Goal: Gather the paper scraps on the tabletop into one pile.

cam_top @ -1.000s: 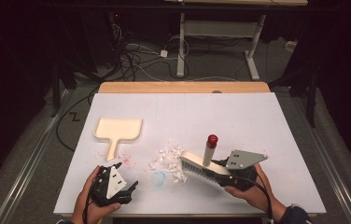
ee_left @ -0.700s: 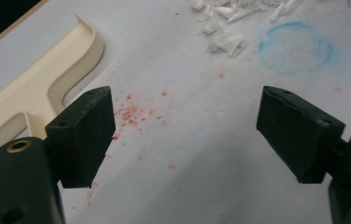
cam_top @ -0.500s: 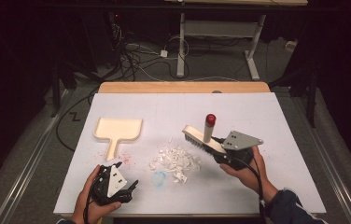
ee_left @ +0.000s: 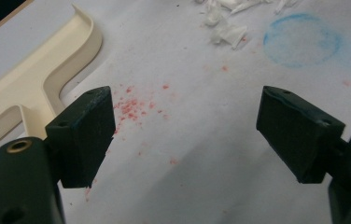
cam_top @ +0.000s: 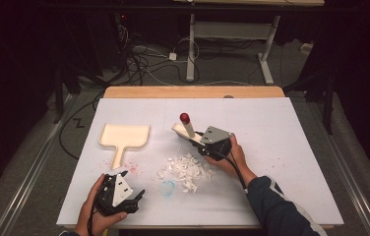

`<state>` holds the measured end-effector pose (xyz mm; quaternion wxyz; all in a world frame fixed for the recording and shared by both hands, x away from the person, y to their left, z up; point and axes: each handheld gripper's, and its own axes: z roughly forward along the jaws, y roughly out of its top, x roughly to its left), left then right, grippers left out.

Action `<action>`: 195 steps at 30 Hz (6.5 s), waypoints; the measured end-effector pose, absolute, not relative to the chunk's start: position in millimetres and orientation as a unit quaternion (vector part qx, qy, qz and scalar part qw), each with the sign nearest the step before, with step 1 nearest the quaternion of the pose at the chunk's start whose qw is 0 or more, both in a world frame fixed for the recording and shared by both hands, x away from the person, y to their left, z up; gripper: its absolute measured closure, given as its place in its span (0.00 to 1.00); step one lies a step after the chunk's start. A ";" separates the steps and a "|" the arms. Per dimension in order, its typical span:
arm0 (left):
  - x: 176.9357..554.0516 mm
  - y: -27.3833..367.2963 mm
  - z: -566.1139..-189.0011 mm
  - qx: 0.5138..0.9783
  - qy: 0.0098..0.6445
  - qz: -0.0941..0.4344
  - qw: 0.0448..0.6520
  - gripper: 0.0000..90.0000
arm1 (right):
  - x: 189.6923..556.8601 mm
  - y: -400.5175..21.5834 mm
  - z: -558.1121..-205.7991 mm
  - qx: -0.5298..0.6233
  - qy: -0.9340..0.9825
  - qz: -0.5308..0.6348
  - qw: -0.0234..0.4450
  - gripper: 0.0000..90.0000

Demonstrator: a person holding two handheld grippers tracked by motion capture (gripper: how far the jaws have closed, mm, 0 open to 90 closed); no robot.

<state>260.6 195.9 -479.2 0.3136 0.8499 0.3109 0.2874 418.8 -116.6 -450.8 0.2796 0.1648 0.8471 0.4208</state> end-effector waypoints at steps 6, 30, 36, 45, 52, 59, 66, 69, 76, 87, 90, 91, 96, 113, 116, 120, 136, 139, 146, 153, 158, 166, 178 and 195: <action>259.1 195.9 -480.2 0.852 0.309 0.285 0.312 0.20 | 408.6 -109.0 -453.3 0.102 0.861 0.449 0.215 0.75; 257.0 194.5 -480.0 0.856 0.301 0.285 0.309 0.20 | 362.1 -184.2 -407.5 0.156 0.859 0.441 0.207 0.75; 256.1 194.8 -478.5 0.855 0.300 0.288 0.310 0.20 | 338.7 -223.0 -406.3 0.200 0.865 0.412 0.205 0.76; 257.1 191.1 -477.3 0.856 0.295 0.288 0.311 0.20 | 303.2 -227.6 -426.2 0.231 0.867 0.403 0.180 0.76; 258.9 190.4 -478.6 0.859 0.293 0.285 0.309 0.20 | 301.5 -175.6 -433.4 0.219 0.863 0.413 0.189 0.76; 257.6 192.3 -478.3 0.857 0.295 0.286 0.310 0.20 | 306.8 -172.8 -422.4 0.214 0.851 0.439 0.193 0.76; 256.2 193.4 -476.5 0.854 0.297 0.290 0.312 0.20 | 293.6 -211.5 -401.5 0.180 0.846 0.469 0.177 0.76; 256.0 192.9 -476.3 0.855 0.296 0.290 0.312 0.20 | 284.1 -223.6 -398.7 0.174 0.854 0.462 0.163 0.76; 256.1 192.5 -476.0 0.855 0.296 0.290 0.313 0.20 | 262.4 -218.8 -416.2 0.143 0.883 0.433 0.111 0.76; 257.5 191.2 -477.1 0.856 0.295 0.285 0.314 0.20 | 291.8 -180.9 -432.3 0.130 0.877 0.442 0.137 0.76; 257.8 190.1 -478.1 0.858 0.293 0.284 0.312 0.20 | 298.5 -172.4 -431.9 0.126 0.872 0.451 0.141 0.76; 257.8 189.6 -478.2 0.859 0.292 0.283 0.311 0.20 | 299.9 -170.1 -431.2 0.125 0.870 0.455 0.140 0.76; 257.9 190.2 -478.2 0.859 0.293 0.282 0.311 0.20 | 298.8 -176.1 -422.3 0.130 0.864 0.463 0.147 0.76; 256.7 190.3 -476.5 0.858 0.291 0.284 0.313 0.21 | 301.6 -219.5 -415.0 0.202 0.869 0.414 0.183 0.76; 257.0 190.1 -476.7 0.858 0.291 0.284 0.313 0.21 | 302.3 -208.8 -422.9 0.196 0.874 0.418 0.153 0.76; 257.0 189.7 -476.7 0.858 0.290 0.285 0.313 0.21 | 301.4 -184.0 -428.3 0.180 0.877 0.420 0.149 0.76; 255.8 190.6 -475.8 0.856 0.292 0.289 0.313 0.21 | 302.5 -202.4 -404.4 0.184 0.854 0.454 0.174 0.76; 255.5 190.9 -475.9 0.856 0.292 0.289 0.312 0.21 | 301.2 -217.3 -402.5 0.190 0.854 0.450 0.176 0.76; 255.8 192.5 -475.8 0.855 0.295 0.293 0.309 0.21 | 293.7 -251.8 -399.7 0.203 0.857 0.439 0.176 0.76; 255.6 191.7 -475.6 0.856 0.293 0.297 0.305 0.20 | 278.1 -279.0 -398.2 0.219 0.856 0.438 0.166 0.76; 256.1 191.3 -476.1 0.857 0.292 0.296 0.303 0.20 | 269.2 -287.7 -400.6 0.216 0.864 0.433 0.141 0.76; 257.9 190.4 -476.9 0.860 0.288 0.292 0.303 0.20 | 276.9 -301.3 -404.1 0.213 0.892 0.390 0.081 0.75; 261.7 186.1 -478.4 0.865 0.283 0.280 0.304 0.20 | 340.1 -306.4 -401.7 0.192 0.936 0.282 0.093 0.67; 261.3 188.1 -477.6 0.862 0.284 0.279 0.313 0.20 | 384.6 -292.7 -391.3 0.240 0.901 0.259 0.253 0.46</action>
